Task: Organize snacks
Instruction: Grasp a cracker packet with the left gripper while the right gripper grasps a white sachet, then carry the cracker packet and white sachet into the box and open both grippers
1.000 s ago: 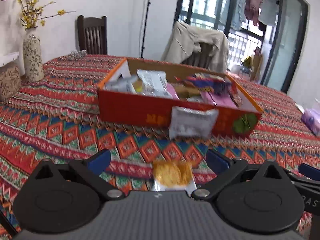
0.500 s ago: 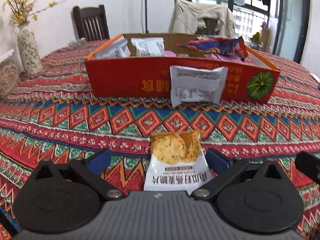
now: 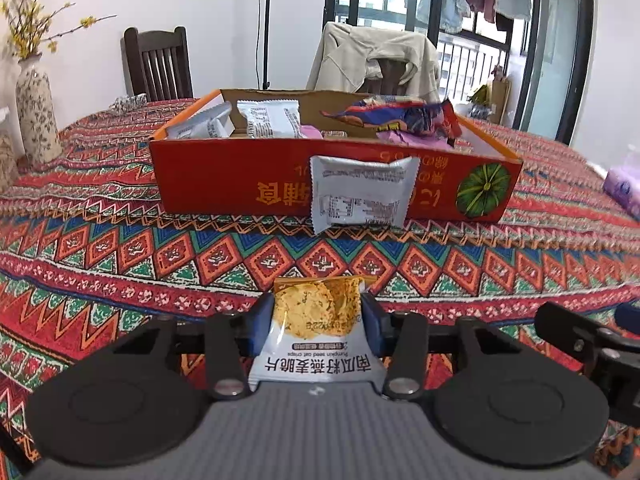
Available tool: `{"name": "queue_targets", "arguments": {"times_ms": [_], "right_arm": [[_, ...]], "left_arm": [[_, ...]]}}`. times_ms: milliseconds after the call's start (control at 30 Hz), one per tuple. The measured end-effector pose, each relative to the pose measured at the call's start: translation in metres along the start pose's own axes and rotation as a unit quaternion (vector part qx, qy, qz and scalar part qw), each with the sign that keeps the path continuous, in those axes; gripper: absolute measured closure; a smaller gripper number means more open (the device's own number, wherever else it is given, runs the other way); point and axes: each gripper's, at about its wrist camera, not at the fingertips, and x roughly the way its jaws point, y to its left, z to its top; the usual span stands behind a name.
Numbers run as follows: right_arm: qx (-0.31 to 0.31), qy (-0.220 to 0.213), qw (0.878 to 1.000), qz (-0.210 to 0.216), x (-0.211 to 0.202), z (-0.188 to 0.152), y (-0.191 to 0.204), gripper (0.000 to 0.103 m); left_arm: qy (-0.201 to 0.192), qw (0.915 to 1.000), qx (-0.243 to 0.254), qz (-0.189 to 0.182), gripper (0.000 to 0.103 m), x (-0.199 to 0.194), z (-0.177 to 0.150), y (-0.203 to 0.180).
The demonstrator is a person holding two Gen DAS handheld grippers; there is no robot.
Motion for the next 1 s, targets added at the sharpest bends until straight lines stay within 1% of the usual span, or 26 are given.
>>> {"name": "queue_targets", "arguments": {"times_ms": [67,200,300,433,567,800,867,1000], "right_arm": [[0.005,-0.003,1.0,-0.001,0.001,0.002,0.002,0.0],[0.013,-0.008,1.0,0.01,0.007,0.012,0.011,0.0],[0.003,-0.017,1.0,0.019,0.011,0.022,0.028,0.0],[-0.015,-0.023,1.0,0.016,0.022,0.033,0.055,0.0],[-0.024,-0.017,0.999,0.033,0.038,0.043,0.079,0.0],[-0.062,-0.014,0.998,0.019,0.066,0.053,0.116,0.0],[-0.069,-0.007,0.997,0.015,0.076,0.055,0.125,0.0],[-0.084,0.027,0.996,-0.003,0.106,0.055,0.138,0.0]], "left_arm": [[-0.018,0.9998,-0.003,-0.006,0.056,-0.007,0.002,0.007],[-0.052,0.9983,-0.023,-0.01,0.056,-0.022,0.011,0.029],[-0.071,0.9968,-0.035,-0.004,0.056,-0.028,0.019,0.046],[-0.095,0.9944,-0.045,0.012,0.056,-0.032,0.033,0.073],[-0.098,0.9933,-0.056,0.023,0.056,-0.025,0.039,0.098],[-0.09,0.9931,-0.068,0.029,0.056,-0.004,0.045,0.13],[-0.092,0.9927,-0.075,0.023,0.056,0.0,0.046,0.135],[-0.095,0.9919,-0.084,0.011,0.056,0.006,0.04,0.141]]}}
